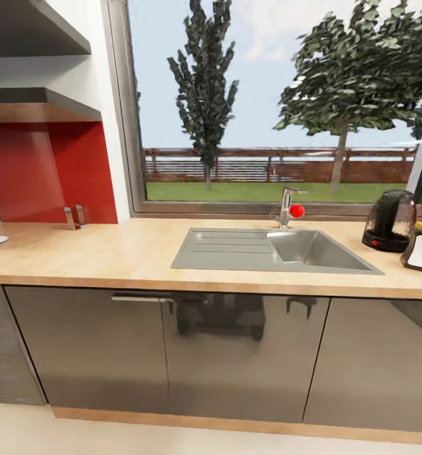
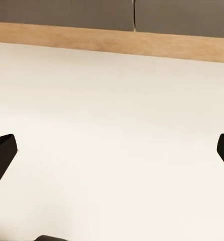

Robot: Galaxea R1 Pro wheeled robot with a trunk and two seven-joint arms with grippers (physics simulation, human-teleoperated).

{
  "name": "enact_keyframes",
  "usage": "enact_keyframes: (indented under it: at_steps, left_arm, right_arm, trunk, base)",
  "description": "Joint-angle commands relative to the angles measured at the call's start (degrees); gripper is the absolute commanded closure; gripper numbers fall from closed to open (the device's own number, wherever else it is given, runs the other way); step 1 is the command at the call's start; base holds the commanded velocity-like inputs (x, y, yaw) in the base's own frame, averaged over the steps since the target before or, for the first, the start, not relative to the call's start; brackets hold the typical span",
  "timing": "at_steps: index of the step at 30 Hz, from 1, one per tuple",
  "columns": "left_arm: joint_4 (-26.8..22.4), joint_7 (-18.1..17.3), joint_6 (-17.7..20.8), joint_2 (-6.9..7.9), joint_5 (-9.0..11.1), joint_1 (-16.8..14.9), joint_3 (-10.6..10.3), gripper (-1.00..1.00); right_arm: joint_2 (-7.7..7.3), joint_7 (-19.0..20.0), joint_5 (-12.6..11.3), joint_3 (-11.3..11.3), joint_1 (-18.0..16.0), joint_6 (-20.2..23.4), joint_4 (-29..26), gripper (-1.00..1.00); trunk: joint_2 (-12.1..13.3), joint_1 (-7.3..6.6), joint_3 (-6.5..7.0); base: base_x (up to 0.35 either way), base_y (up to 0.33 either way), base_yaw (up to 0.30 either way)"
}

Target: Set up a coffee station on the kitchen countertop: keep the coffee maker on the countertop, move the bottle of coffee from the kitchen shelf to the counter next to the coffee maker, place a paper coffee filter on top of the coffee maker, put the saucer next to the coffee maker with the coffee cup on the saucer, and place the electric kettle next to the coffee maker.

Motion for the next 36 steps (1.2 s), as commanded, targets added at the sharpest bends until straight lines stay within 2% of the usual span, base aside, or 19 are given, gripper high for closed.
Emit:
enact_keyframes:
  at_steps: [1,13,22,36]
  left_arm:
    - [0.1,-0.2,-0.2,0.01,-0.3,-0.1,0.5,-1.00]
    - [0.1,-0.2,-0.2,0.01,-0.3,-0.1,0.5,-1.00]
    - [0.1,-0.1,-0.2,0.01,-0.3,-0.1,0.5,-1.00]
    - [0.1,-0.2,-0.2,0.01,-0.3,-0.1,0.5,-1.00]
  right_arm:
    - [0.03,0.3,0.6,-0.4,-0.1,-0.5,0.0,-1.00]
    - [0.13,0.2,0.6,-0.4,-0.1,-0.6,0.0,-1.00]
    - [0.16,0.2,0.6,-0.4,-0.1,-0.6,0.0,-1.00]
    - [0.24,0.2,0.7,-0.3,-0.1,-0.7,0.0,-1.00]
  trunk:
    - [0.0,-0.01,-0.06]
    - [0.0,-0.01,-0.06]
    - [0.0,-0.01,-0.06]
    - [0.0,-0.01,-0.06]
  base:
    - [0.001,0.002,0.271]
    - [0.000,0.000,0.269]
    - [0.131,0.096,0.119]
    - [0.016,0.012,0.262]
